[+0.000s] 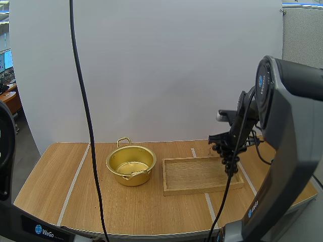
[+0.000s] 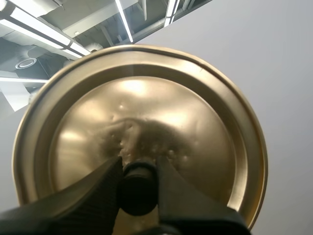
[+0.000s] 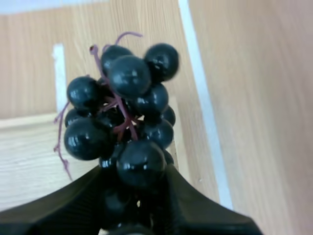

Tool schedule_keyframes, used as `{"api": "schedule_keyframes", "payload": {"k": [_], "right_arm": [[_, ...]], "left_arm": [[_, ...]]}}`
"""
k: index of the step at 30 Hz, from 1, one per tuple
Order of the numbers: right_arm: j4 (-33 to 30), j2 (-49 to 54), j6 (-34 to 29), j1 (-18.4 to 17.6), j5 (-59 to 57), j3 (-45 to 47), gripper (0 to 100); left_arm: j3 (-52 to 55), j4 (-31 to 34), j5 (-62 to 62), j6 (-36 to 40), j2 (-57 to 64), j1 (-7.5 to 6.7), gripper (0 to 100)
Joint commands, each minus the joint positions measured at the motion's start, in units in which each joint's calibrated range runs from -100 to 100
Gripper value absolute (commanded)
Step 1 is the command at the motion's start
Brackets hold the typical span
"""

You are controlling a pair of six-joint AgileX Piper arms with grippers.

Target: Open the pot, put the grape inside, and close it

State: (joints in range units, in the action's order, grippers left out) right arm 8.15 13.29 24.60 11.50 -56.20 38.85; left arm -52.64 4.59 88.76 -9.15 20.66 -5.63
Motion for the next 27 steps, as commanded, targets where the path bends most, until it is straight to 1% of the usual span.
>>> {"api": "schedule_keyframes", "payload": {"k": [1, 9, 13, 16, 19, 22, 27], "right_arm": [[0.3, 4.9, 0.1, 0.3, 0.8, -0.3, 0], [0.4, 16.8, 0.4, 0.2, 0.8, -0.3, 0], [0.9, 21.6, 3.1, -1.4, -0.2, -0.3, 0], [1.4, 24.3, 3.7, -3.6, -1.2, -0.3, 0], [1.4, 25.8, 3.8, -6.6, -2.5, -1.0, 0], [1.4, 25.8, 3.8, -10.3, -6.4, -3.4, 0], [1.4, 25.4, 3.6, -16.0, -6.6, -6.3, 0]], "left_arm": [[-0.2, 0.5, -2.2, 0.6, 0.4, -0.08, 0], [-0.2, 0.5, -2.2, 0.6, 0.4, -0.08, 0], [-0.2, 0.5, -2.2, 0.6, 0.4, -0.08, 0], [-0.2, 0.5, -2.2, 0.6, 0.4, -0.08, 0], [-0.2, 0.5, -2.2, 0.6, 0.4, -0.08, 0], [-0.2, 0.5, -2.2, 0.6, 0.4, -0.08, 0], [-0.2, 0.5, -2.2, 0.6, 0.4, -0.08, 0]]}}
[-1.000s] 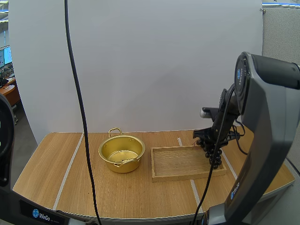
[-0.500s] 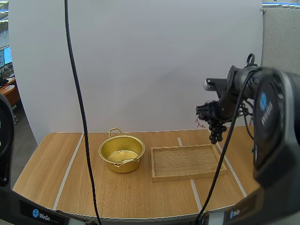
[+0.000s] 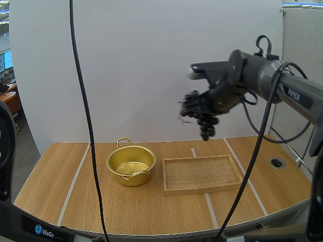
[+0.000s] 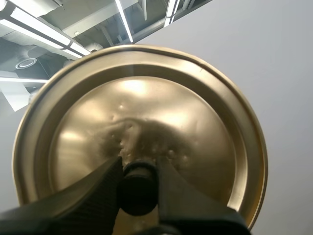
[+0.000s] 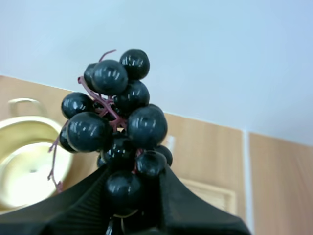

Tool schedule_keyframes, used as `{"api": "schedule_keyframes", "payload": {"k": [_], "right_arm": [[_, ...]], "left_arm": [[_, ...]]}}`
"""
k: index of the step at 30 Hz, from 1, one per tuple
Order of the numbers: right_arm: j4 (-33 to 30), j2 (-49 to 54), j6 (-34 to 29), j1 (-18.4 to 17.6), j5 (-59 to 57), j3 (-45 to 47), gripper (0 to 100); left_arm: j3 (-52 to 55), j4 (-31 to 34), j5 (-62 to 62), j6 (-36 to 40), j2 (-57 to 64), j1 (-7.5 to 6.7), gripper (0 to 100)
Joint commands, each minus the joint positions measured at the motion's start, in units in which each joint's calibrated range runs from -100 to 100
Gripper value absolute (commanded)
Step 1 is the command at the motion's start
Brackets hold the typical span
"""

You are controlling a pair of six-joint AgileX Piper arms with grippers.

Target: Open the pot, put the grape inside, and close it

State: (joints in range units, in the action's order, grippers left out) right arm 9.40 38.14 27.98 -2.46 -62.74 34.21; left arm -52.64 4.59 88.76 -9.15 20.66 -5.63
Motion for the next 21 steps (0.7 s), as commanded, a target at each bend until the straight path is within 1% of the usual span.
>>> {"api": "schedule_keyframes", "payload": {"k": [1, 6, 11, 17, 21], "right_arm": [[0.2, 0.2, 0.2, -2.9, 0.0, -2.0, 0], [0.1, -3.6, 0.1, -8.0, 1.3, -2.0, 0], [0.1, -8.9, 0.0, -11.8, 4.5, -2.0, 0], [0.1, -13.8, -0.3, -14.7, 9.8, -2.0, 0], [0.2, -16.2, -0.4, -15.7, 13.4, -2.2, 0]], "left_arm": [[-0.2, 0.5, -2.2, 0.6, 0.4, -0.08, 0], [-0.2, 0.5, -2.2, 0.6, 0.4, -0.08, 0], [-0.2, 0.5, -2.2, 0.6, 0.4, -0.08, 0], [-0.2, 0.5, -2.2, 0.6, 0.4, -0.08, 0], [-0.2, 0.5, -2.2, 0.6, 0.4, -0.08, 0]]}}
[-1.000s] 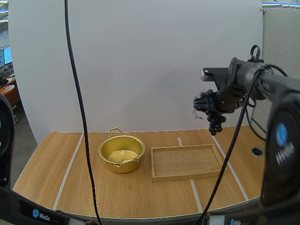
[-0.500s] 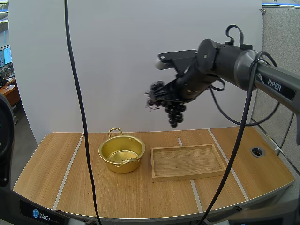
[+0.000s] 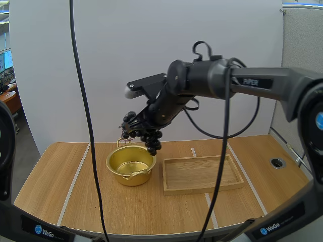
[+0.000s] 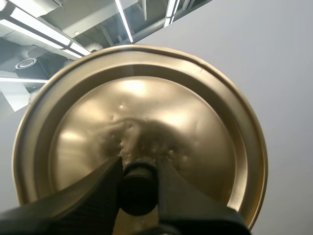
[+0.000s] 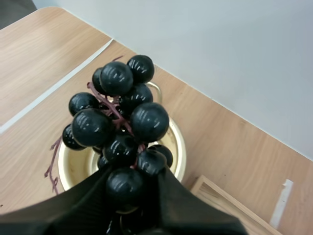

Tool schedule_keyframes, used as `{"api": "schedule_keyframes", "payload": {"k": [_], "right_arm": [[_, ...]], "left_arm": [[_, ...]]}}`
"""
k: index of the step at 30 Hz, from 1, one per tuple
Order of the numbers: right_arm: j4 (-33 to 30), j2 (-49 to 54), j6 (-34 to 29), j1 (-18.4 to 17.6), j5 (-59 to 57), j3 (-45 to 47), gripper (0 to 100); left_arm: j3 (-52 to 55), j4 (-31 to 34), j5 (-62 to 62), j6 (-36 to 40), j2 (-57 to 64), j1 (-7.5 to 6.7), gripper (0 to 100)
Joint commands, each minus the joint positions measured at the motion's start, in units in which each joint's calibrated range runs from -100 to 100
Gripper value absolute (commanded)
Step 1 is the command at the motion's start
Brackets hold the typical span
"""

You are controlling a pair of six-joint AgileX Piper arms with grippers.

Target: Open the pot, put the grape inside, and close it

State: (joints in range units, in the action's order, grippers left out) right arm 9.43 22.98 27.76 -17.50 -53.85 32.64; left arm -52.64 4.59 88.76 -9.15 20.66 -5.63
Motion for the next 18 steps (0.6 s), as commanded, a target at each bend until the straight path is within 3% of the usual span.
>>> {"api": "schedule_keyframes", "payload": {"k": [1, 18], "right_arm": [[0.2, -1.8, -0.2, -0.8, 4.6, -1.0, 0], [-0.1, -12.2, -0.2, -1.0, 3.5, -7.5, 0]], "left_arm": [[-0.2, 0.5, -2.2, 0.6, 0.4, -0.08, 0], [-0.2, 0.5, -2.2, 0.6, 0.4, -0.08, 0]]}}
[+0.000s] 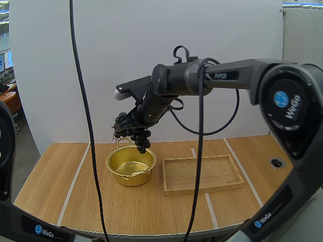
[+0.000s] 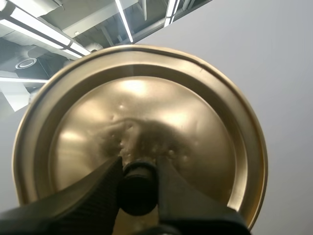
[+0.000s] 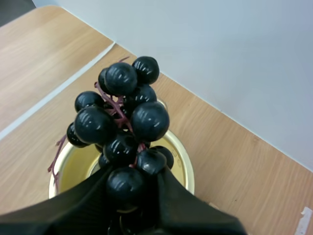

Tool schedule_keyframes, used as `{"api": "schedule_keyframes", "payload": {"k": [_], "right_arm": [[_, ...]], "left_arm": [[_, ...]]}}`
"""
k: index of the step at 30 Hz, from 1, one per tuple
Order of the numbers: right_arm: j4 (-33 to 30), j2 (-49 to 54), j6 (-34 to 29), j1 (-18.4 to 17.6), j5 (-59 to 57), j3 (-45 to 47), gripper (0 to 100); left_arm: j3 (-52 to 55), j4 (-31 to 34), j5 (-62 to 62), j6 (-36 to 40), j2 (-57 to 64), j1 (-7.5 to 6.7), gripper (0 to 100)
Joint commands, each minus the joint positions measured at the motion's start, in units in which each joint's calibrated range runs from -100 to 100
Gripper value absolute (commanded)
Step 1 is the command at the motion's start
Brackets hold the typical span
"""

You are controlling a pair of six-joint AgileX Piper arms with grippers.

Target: Open the pot, put the grape inside, and close it

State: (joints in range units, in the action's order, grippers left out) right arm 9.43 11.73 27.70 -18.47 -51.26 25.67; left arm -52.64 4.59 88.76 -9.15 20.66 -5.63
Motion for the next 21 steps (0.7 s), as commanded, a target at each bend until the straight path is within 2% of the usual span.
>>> {"api": "schedule_keyframes", "payload": {"k": [1, 21], "right_arm": [[-0.1, -1.5, -0.1, 0.0, 0.9, -0.5, 0], [-0.1, -10.4, 1.3, -0.1, 1.7, -0.5, 0]], "left_arm": [[-0.2, 0.5, -2.2, 0.6, 0.4, -0.08, 0], [-0.2, 0.5, -2.2, 0.6, 0.4, -0.08, 0]]}}
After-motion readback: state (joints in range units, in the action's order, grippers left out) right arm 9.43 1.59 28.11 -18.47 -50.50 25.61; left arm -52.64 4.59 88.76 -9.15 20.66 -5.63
